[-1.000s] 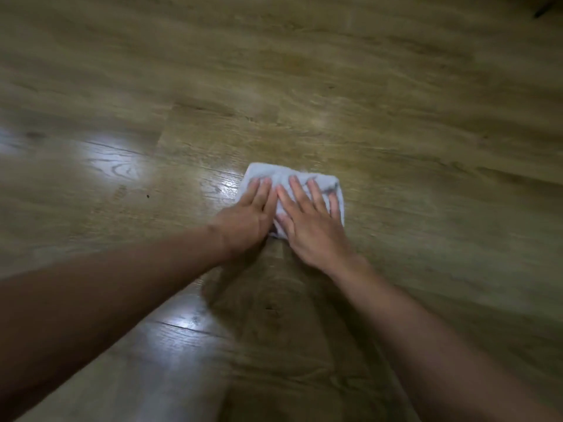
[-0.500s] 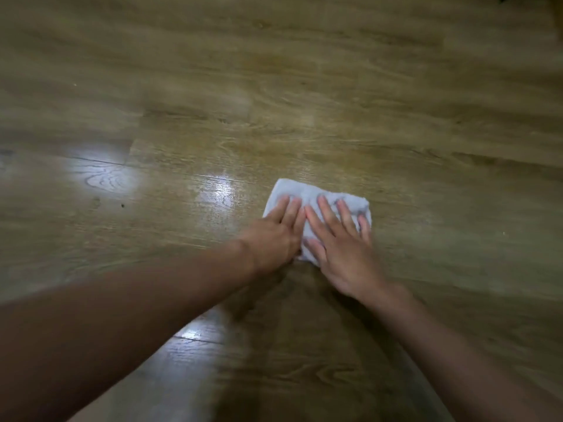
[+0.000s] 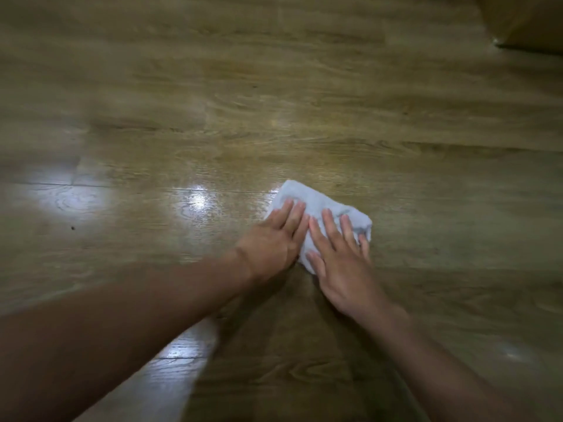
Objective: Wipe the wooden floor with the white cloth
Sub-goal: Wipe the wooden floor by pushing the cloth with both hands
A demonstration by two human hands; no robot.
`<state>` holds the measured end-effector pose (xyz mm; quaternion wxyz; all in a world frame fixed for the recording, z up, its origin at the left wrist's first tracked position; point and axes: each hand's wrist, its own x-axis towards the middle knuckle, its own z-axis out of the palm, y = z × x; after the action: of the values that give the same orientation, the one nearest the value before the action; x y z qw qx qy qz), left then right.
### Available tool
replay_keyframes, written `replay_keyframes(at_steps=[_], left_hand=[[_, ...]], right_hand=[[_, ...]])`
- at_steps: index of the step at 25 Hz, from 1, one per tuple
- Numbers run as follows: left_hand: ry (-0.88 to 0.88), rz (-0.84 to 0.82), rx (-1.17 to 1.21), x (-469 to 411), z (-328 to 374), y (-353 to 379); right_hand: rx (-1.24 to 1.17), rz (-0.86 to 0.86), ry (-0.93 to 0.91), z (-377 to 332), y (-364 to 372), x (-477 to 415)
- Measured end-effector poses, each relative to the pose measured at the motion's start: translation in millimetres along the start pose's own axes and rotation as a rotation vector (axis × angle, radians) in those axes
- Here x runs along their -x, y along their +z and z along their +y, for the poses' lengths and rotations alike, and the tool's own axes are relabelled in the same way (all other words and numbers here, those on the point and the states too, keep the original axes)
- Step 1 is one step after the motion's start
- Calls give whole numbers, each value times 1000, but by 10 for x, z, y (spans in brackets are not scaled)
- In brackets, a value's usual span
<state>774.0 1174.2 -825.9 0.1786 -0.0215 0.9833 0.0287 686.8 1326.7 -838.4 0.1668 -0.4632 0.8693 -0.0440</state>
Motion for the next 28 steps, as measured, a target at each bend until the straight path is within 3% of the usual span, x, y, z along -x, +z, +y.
replay_keyframes(at_steps=[2, 5, 9, 13, 16, 21, 25, 28], left_hand=[[81, -5, -95, 16, 70, 38], [-22, -27, -195, -251, -270, -192], [-114, -71, -42, -551, -409, -475], [145, 49, -108, -239, -97, -130], [247, 65, -198, 33, 93, 92], [62, 18, -256, -190, -158, -179], [-123, -69, -114, -365, -169, -301], [-97, -81, -79, -255, 69, -309]], right_hand=[[40, -24, 52, 58, 22, 180], [73, -16, 83, 16, -116, -313], [38, -90, 84, 14, -419, -761], [29, -32, 67, 60, -141, 210], [40, -92, 110, -12, -25, 507], [29, -115, 98, 35, -148, 6], [48, -108, 42, 176, -270, -375], [15, 1, 22, 229, -146, -28]])
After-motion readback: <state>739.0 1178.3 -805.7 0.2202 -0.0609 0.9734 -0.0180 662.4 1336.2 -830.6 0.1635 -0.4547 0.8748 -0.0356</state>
